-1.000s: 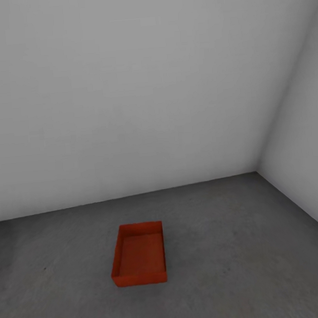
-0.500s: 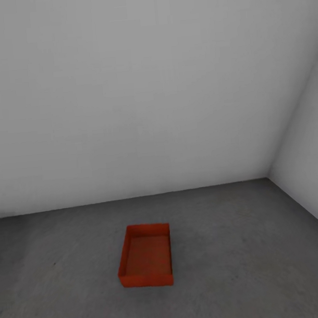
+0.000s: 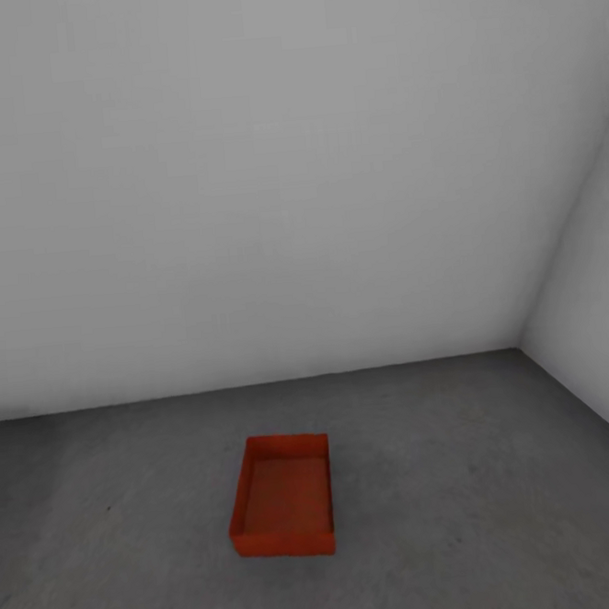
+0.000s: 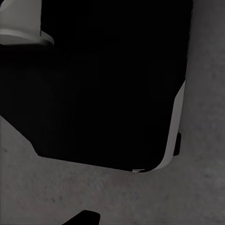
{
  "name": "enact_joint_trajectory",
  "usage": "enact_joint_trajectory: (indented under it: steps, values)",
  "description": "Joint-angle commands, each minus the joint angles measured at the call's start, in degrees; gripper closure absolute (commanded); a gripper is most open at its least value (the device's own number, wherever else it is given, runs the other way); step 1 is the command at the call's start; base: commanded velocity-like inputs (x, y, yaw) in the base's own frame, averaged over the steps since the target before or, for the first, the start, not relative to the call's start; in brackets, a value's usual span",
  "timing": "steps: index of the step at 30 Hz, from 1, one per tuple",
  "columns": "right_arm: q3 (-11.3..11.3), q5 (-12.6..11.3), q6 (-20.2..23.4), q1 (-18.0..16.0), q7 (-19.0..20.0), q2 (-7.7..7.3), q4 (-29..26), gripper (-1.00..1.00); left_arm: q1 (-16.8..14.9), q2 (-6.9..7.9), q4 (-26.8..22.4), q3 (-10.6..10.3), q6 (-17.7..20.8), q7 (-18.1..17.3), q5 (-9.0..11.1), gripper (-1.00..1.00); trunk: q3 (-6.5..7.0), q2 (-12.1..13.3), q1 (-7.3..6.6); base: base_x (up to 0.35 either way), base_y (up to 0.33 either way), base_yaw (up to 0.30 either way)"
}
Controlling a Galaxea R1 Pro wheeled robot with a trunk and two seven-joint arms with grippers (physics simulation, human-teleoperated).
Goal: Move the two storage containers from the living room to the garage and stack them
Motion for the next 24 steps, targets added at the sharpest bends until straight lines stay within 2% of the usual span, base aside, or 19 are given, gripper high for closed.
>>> enact_joint_trajectory:
  steps: [1, 7, 18, 24]
  values:
    - [0.52, -0.09, -0.31, -0.08, -0.23, 0.03, 0.19, -1.00, -0.02, -0.01, -0.03, -0.49, 0.01, 0.19, 0.50, -1.00, 0.03, -0.04, 0.00, 0.000, 0.000, -0.029]
    - [0.70, 0.04, -0.25, -0.07, -0.21, 0.02, 0.19, -1.00, -0.02, -0.01, -0.03, -0.49, 0.01, 0.19, 0.50, -1.00, 0.53, -0.04, 0.00, 0.000, 0.000, -0.115]
    - [0.80, -0.01, -0.27, -0.08, -0.51, -0.09, 0.13, -1.00, -0.02, -0.01, -0.03, -0.49, 0.01, 0.19, 0.52, -1.00, 1.34, -0.04, 0.00, 0.000, 0.000, -0.192]
    - [0.85, 0.05, -0.31, -0.08, -0.93, -0.82, 0.10, -1.00, -0.02, -0.01, -0.03, -0.49, 0.01, 0.19, 0.50, -1.00, 1.77, -0.04, 0.00, 0.000, 0.000, -0.200]
